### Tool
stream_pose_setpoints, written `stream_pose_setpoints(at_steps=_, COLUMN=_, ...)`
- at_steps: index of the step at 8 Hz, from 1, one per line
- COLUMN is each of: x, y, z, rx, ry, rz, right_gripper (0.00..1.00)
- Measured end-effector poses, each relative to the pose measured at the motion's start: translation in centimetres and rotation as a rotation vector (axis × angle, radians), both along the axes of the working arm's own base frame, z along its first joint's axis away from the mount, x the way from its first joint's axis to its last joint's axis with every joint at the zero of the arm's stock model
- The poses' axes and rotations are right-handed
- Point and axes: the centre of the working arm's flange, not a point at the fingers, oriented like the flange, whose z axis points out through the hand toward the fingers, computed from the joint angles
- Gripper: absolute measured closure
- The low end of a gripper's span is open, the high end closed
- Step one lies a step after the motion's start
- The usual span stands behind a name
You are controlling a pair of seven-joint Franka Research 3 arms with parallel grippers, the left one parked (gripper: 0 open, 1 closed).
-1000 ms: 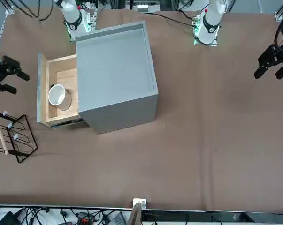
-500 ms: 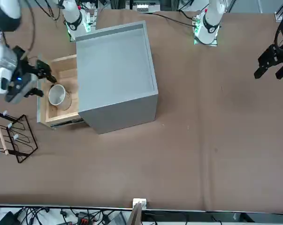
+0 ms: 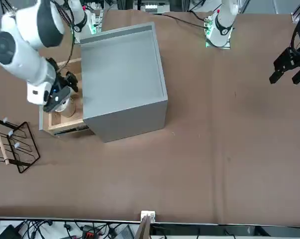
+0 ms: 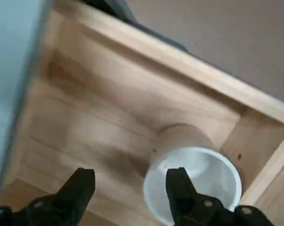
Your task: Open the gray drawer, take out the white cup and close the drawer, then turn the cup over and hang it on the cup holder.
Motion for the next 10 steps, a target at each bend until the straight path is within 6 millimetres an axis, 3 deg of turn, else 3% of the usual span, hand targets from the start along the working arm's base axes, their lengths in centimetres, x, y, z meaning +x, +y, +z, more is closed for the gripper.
stream_pose_setpoints(at_steps=3, x=-0.5, y=-0.5, z=-1.7, rx=-0.032, ry=0.029, rz=0.008, right_gripper=0.11)
stream_pose_setpoints(at_steps=7, x=0.0, y=-0.9, z=-3.9, rx=-0.066, ry=0.052, rz=0.014, right_gripper=0.39)
stream_pose_setpoints(at_steps=9, x=0.3, y=-1.0, z=-4.6, rx=-0.067, ry=0.054, rz=0.010, right_gripper=0.82)
stream_pose_setpoints(at_steps=10, x=0.4, y=-0.9, z=-4.4, rx=-0.066, ry=0.049, rz=-0.002, right_gripper=0.94)
